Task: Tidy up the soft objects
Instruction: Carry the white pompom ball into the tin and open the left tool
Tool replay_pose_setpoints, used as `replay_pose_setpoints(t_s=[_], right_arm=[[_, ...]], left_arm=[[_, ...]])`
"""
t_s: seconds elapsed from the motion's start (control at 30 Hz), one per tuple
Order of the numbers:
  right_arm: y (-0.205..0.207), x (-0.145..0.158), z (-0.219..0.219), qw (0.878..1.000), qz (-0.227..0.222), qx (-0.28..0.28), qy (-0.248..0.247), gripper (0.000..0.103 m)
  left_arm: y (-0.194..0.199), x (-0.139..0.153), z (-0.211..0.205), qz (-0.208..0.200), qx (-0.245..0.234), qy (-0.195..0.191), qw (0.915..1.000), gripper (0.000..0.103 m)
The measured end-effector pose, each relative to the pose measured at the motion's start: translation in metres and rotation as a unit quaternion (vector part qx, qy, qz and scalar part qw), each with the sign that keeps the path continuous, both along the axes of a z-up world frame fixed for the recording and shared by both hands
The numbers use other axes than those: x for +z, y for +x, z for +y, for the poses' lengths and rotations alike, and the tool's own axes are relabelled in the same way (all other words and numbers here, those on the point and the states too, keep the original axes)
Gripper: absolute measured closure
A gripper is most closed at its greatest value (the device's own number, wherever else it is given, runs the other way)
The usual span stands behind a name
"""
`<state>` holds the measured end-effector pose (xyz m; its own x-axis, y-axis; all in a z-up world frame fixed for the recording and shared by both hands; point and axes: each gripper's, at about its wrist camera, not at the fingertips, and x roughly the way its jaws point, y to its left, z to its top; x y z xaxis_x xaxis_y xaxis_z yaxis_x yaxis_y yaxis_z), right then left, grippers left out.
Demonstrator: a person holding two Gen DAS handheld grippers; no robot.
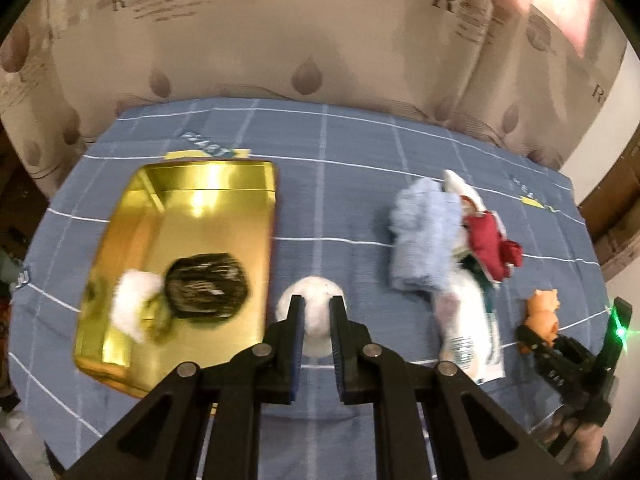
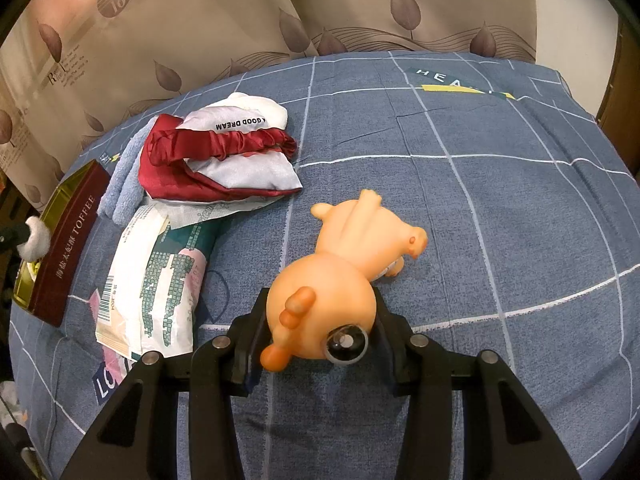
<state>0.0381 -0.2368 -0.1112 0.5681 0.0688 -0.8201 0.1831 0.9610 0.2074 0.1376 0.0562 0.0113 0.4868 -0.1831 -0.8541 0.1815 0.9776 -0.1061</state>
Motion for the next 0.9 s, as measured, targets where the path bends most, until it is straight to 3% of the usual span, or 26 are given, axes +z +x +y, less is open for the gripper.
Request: replay_pose_setpoints(t_s=[0.3, 0.9], right_arm=[[0.000, 0.000, 0.001, 1.000, 0.000, 0.001, -0.003, 0.060], [0.000, 0.000, 0.001, 1.000, -0.001, 0.001, -0.005, 0.060]], left_arm=[[-0.005, -0.004, 0.058, 0.002, 0.042, 0.017, 0.9990, 0.091], [-0.015, -0.036, 0.131, 0.021, 0.108, 0.050, 0.9927, 0.090]])
